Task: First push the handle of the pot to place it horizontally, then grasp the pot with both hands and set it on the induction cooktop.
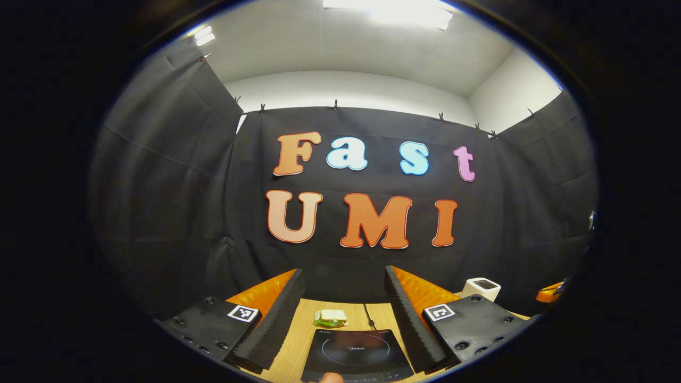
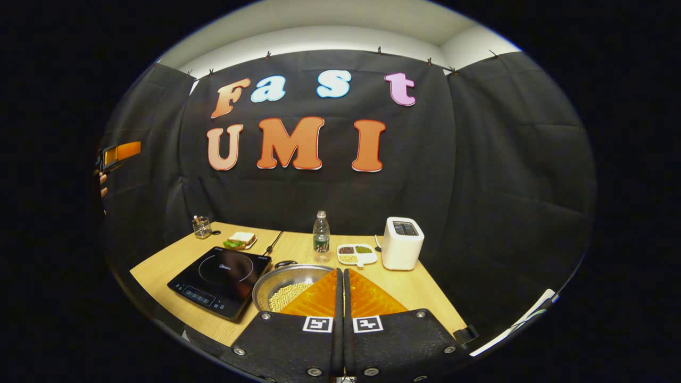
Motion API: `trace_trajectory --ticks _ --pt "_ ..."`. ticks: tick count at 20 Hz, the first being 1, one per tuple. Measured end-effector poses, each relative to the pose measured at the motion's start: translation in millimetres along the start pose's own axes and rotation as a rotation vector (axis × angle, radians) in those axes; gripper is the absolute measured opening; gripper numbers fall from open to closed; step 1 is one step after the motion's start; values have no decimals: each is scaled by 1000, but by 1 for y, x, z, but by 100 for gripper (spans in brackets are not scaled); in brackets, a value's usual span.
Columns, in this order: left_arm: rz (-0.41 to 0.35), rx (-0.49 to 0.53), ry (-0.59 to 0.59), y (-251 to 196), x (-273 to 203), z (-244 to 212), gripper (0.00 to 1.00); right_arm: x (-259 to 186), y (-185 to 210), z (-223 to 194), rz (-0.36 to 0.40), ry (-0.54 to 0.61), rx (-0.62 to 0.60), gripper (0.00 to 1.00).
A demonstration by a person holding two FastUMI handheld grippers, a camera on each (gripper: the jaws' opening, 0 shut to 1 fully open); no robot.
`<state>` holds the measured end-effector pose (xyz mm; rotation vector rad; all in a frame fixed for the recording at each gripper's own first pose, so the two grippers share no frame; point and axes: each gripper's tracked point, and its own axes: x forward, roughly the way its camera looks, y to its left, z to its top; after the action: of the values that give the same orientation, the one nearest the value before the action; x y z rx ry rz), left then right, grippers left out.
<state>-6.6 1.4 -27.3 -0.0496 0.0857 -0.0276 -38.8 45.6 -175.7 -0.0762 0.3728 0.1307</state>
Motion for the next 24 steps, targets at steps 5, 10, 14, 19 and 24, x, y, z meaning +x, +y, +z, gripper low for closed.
trace_trajectory --ticks 5,10,14,19,24 --pt "25 2 4 8 -1 -3 98 10 5 -54 26 138 3 0" --pt "30 -3 10 10 -4 -7 99 17 16 -102 59 267 28 0" --pt "35 -3 7 12 -4 -7 98 18 23 -132 80 341 31 0" --pt "46 -6 14 17 -2 -12 99 22 34 -161 98 409 45 0" --pt "54 -7 29 21 0 -19 97 31 47 -183 113 457 75 0"
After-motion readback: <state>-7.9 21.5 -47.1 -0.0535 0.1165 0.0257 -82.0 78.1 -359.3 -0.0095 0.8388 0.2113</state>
